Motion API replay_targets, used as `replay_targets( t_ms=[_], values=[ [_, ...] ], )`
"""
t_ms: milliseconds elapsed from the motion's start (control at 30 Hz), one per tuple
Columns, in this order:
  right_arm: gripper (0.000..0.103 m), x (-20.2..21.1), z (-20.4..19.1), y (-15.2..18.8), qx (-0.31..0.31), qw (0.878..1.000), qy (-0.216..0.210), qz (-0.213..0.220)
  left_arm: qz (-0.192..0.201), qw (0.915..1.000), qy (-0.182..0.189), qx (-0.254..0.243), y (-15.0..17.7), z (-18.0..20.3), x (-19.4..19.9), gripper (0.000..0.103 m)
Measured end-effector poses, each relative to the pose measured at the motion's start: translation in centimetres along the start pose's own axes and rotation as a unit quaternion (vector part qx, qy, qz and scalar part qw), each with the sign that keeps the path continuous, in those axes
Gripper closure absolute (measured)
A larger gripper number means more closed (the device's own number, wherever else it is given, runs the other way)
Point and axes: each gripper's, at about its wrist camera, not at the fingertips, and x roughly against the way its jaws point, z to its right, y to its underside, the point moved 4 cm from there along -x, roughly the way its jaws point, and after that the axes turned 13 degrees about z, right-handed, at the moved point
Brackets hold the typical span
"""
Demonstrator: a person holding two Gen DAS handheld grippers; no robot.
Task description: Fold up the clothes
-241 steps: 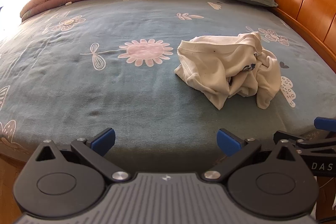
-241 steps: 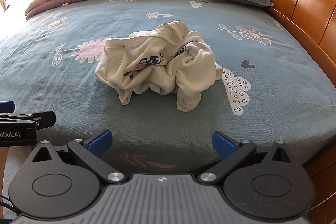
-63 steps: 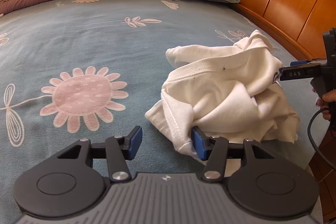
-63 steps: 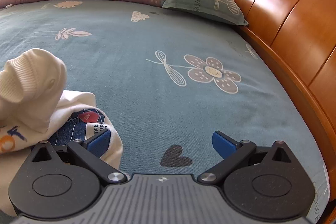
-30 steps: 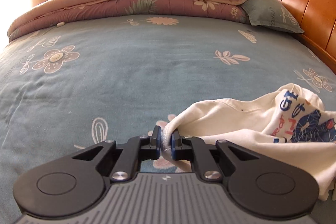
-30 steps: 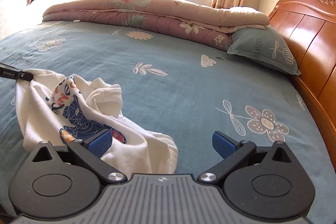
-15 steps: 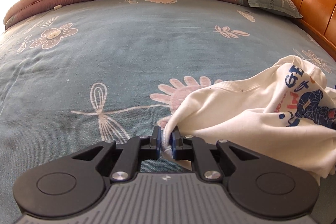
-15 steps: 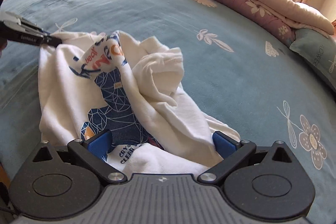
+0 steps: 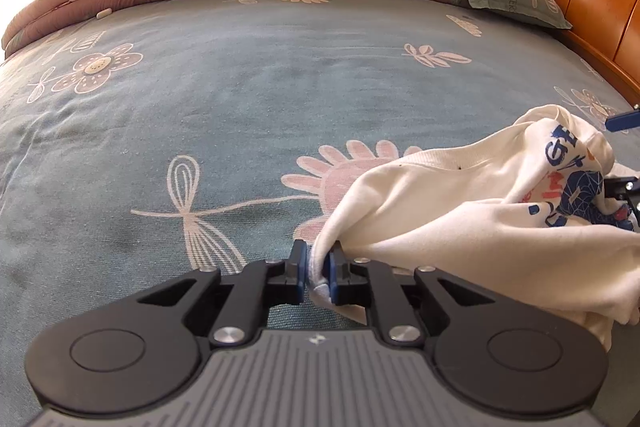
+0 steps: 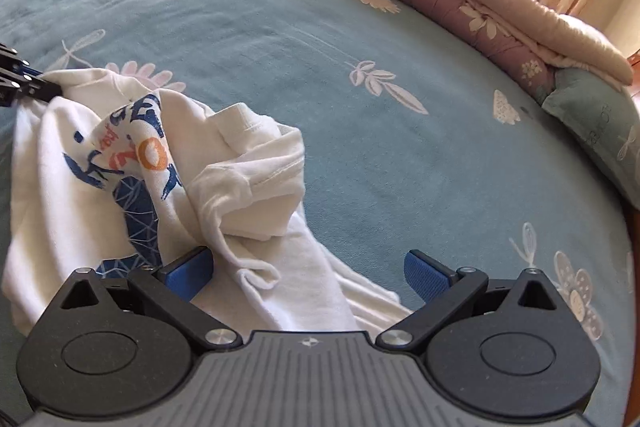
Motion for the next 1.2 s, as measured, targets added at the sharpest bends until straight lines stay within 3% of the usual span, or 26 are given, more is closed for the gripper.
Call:
replay_targets(
  t_ms=[100, 133, 267, 367, 467, 600, 700, 867, 933, 1067, 1200],
  values=[
    [0.0, -0.1, 2.3, -0.5, -0.044, 0.998, 0.049, 0.009, -0.003, 0.9999, -0.001, -0.011, 0.0, 0.3, 0.0, 0.093],
    [0.0, -0.1, 2.4, -0.5, -0.062, 0.998, 0.028, 0.004, -0.003, 0.9999, -0.001, -0.017, 0.0, 0.5, -0.1, 0.093],
    [0.0, 0.5, -1.1, -0.5, 0.001, 0.998, -0.06, 0.005, -0.003, 0.9996, 0.0, -0.028, 0.1, 0.9, -0.1, 0.093],
    [0.001, 0.4, -1.9, -0.3, 0.027, 0.998, -0.053, 0.011, -0.005, 0.9997, 0.0, -0.023, 0.3, 0.7, -0.2, 0.093],
    [0.017, 0.5, -1.4, -0.2, -0.005, 0.997, -0.081, 0.013, -0.007, 0.9997, 0.002, -0.023, 0.7, 0.7, -0.2, 0.092],
    [0.027, 0.1, -1.2, 0.5, -0.011, 0.995, -0.095, -0.004, -0.008, 0.9998, 0.005, -0.019, 1.0, 0.6, -0.1, 0.092],
    [0.052, 0.2, -0.7, 1.0, -0.039, 0.993, -0.11, -0.011, -0.007, 0.9998, 0.006, -0.016, 1.1, 0.5, 0.0, 0.092],
    [0.08, 1.1, -1.1, 1.1, -0.025, 0.994, -0.105, -0.001, -0.007, 0.9998, 0.01, -0.015, 1.0, 0.6, 0.1, 0.095],
    [0.081, 1.4, -0.9, 0.9, -0.023, 0.995, -0.095, 0.009, -0.004, 0.9998, 0.01, -0.015, 0.7, 0.7, 0.1, 0.095],
    [0.062, 2.2, -0.4, 0.4, -0.024, 0.997, -0.074, 0.025, 0.002, 0.9994, 0.013, -0.032, -0.1, 1.2, 0.2, 0.095],
    [0.062, 2.9, -1.3, 0.4, 0.008, 0.997, -0.075, 0.036, -0.002, 0.9991, 0.014, -0.04, 0.1, 1.5, 0.1, 0.095]
  ],
)
